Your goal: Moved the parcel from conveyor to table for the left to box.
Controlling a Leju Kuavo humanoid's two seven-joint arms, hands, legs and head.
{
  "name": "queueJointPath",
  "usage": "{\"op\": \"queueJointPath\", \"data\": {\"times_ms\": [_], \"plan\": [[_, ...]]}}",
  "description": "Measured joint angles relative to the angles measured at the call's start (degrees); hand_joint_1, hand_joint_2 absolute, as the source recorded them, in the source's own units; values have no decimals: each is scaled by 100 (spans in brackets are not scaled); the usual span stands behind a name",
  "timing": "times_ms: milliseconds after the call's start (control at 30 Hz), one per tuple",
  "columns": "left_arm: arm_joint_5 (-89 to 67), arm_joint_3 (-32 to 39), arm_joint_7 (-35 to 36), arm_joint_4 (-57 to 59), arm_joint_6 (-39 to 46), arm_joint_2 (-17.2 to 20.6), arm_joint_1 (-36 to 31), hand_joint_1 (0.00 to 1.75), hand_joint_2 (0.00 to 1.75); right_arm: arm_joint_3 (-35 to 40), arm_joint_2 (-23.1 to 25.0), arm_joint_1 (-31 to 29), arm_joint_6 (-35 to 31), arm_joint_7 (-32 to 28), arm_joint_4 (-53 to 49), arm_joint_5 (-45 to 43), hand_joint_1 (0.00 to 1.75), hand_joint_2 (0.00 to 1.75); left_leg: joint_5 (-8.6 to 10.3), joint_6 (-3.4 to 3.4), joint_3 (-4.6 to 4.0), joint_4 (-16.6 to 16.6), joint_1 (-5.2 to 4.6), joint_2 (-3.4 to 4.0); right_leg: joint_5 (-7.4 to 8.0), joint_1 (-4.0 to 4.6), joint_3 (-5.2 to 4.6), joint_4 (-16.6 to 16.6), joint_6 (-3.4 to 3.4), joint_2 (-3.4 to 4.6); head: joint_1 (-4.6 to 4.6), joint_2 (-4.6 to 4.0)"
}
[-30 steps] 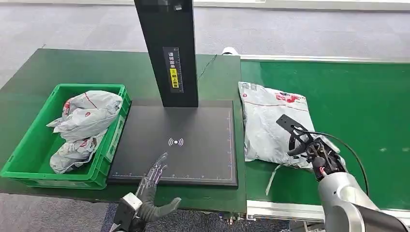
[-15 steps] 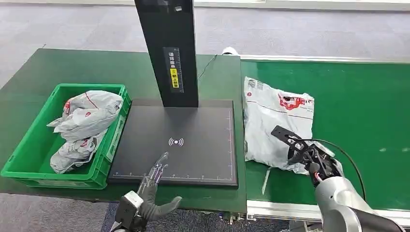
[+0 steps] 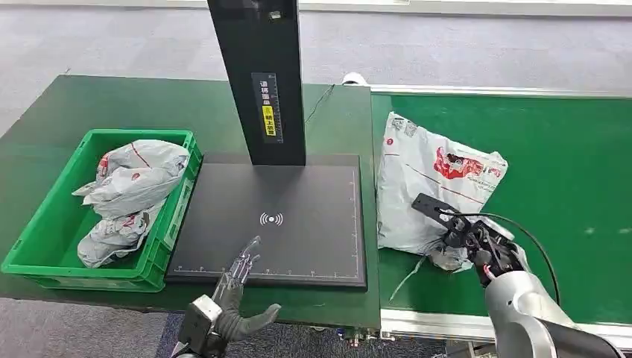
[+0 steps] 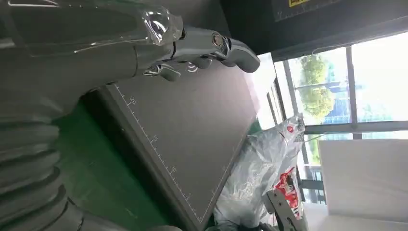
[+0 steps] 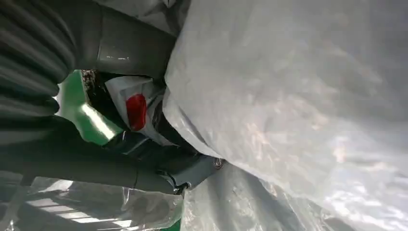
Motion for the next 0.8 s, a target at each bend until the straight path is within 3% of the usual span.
{"op": "queueJointPath", "data": {"times_ms": [167, 367, 433, 567, 800], "plan": [[0, 18, -35, -20, 4, 7, 67, 0, 175, -98, 28, -48, -1092, -780, -20, -336, 175, 175, 0, 0, -1, 0, 0, 2, 0, 0, -1, 0, 0, 0, -2, 0], [0, 28, -44, -98, 4, 7, 148, 0, 175, -205, 50, -174, -1280, -915, -26, -411, 175, 175, 0, 0, -2, 0, 0, 0, 0, 0, -1, 0, 0, 0, 0, 0], [0, 33, -46, -101, 4, 7, 157, 0, 175, -295, 66, -175, -1776, -1172, -37, -672, 175, 175, 0, 0, -5, 0, -1, 0, 0, 0, -2, 1, 0, 0, 0, 0], [-22, 37, -50, -179, 94, 2, 230, 0, 175, -947, 118, -362, -3237, -2361, -208, -1870, 175, 175, 0, 0, -5, 0, -1, -4, 0, -1, -4, 1, 0, -3, 0, 0], [-24, 33, -94, -192, 310, -7, 266, 0, 175, -2304, 190, -627, -3212, -4107, -549, -4064, 175, 175, 0, 0, -5, 0, -1, -6, 0, -1, -3, 1, 0, -7, -2, 0]]}}
